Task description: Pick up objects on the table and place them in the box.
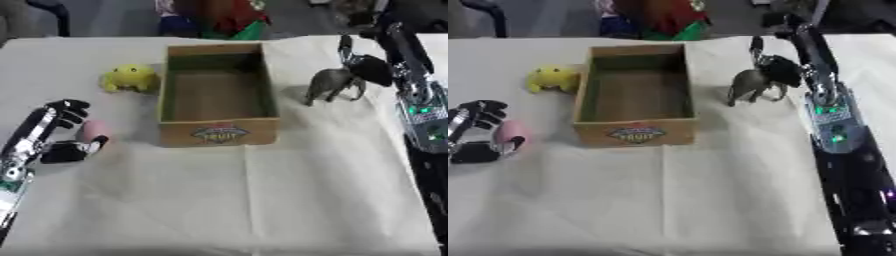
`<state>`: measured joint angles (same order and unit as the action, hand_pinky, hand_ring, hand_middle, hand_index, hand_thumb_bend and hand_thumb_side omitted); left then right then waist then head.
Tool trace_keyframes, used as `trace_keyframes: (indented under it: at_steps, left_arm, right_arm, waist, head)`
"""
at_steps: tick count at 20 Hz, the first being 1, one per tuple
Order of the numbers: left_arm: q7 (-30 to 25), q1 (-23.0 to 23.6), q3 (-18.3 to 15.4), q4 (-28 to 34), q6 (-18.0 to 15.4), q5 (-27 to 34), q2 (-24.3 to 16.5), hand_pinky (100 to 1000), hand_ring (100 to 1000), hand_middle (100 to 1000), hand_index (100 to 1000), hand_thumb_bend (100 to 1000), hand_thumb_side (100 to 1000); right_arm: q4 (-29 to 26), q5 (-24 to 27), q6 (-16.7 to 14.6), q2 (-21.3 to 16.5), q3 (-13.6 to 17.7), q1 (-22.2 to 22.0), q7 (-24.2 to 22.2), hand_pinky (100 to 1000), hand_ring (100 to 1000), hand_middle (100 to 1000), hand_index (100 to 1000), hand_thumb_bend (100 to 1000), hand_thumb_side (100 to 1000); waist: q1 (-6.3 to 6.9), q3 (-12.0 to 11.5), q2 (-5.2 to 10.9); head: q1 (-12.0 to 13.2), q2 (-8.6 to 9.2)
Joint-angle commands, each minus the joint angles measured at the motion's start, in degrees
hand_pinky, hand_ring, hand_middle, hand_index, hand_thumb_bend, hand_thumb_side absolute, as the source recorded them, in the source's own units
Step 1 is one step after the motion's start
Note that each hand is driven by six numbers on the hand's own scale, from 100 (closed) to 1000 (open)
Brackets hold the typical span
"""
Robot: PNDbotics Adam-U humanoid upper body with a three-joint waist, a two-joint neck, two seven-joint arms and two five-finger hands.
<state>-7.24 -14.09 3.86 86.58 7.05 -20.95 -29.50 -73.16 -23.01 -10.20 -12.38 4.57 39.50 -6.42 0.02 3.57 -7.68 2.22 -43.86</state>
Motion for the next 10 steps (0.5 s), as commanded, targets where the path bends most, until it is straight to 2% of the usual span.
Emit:
trace_keyframes:
  at_steps: [1,2,6,10]
  left_arm:
    - [-0.8,-0.7,-0.2,0.5,0.0,-1.0,-0.9,736,711,658,809,484,100]
    - [-0.8,-0.8,-0.3,0.5,0.0,-1.1,-1.0,665,554,371,574,264,100]
    - [2.3,-1.2,-1.1,0.9,2.0,-2.5,-1.1,627,490,256,479,214,100]
    - [6.2,-2.1,-1.5,2.1,3.0,-1.0,-1.0,612,470,222,446,161,100]
  right_arm:
    - [-1.0,0.2,-0.1,-0.7,0.2,0.9,-0.1,861,964,712,805,100,152]
    - [-1.0,0.2,0.0,-0.8,0.2,0.9,-0.1,861,963,710,803,100,158]
    - [-1.0,0.2,0.0,-0.7,0.2,0.8,0.0,861,963,709,802,100,159]
    - [-1.0,0.2,0.0,-0.7,0.2,0.8,0.1,861,963,708,802,100,161]
  waist:
    - [0.10,0.0,0.96]
    - [0.09,0.0,0.98]
    - [0.04,-0.1,1.03]
    - [0.03,-0.1,1.06]
  head:
    - [0.1,-0.26]
    - [0.0,-0.26]
    - [0.0,-0.26]
    - [0.0,-0.26]
